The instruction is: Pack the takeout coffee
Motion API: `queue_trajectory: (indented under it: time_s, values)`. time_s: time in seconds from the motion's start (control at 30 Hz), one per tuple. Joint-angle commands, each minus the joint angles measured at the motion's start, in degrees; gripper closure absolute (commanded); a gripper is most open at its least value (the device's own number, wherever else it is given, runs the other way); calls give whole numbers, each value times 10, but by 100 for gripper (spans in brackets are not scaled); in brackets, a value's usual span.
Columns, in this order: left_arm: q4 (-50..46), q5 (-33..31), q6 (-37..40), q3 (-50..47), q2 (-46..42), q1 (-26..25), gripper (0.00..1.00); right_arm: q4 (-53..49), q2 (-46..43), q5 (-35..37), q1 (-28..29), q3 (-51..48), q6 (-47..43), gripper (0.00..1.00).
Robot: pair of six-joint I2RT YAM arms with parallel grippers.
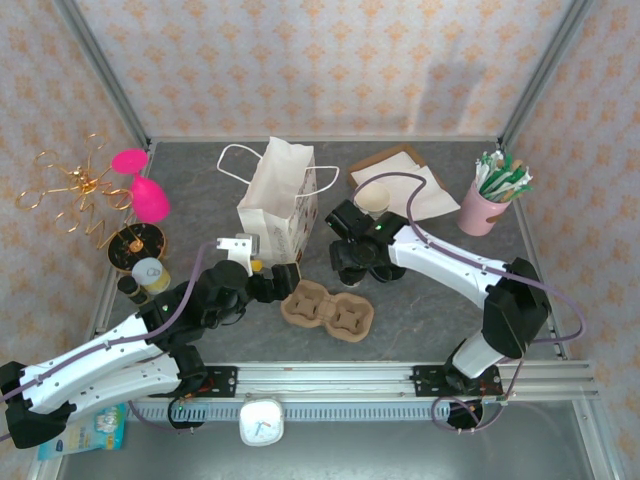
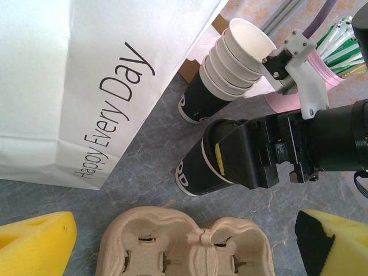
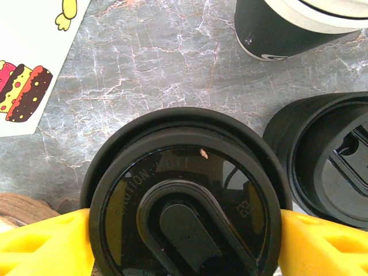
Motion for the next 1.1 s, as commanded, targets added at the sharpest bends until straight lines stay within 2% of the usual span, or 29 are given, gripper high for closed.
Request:
queue_trajectory:
  time_s: [0.0,0.4,0.63,0.9,1.07]
  values:
    - [-3,-14,1,4,-4,-2,1,-19,4,-1,-1,-2,-3,21]
    - [-7,-14,3,9,-3,-2,1,-43,-38,-6,0,47,12,10]
    - [-52,-2,0,26,-10,-2,1,-99,-88,9,6,75,77,9]
    - [-102,16,-4,18,-56,-2,1,-121,-140,58,90,39,231,10]
    - [-93,43,-17,-10,-71,-2,1,-50,-123,76,175,-13,356,11]
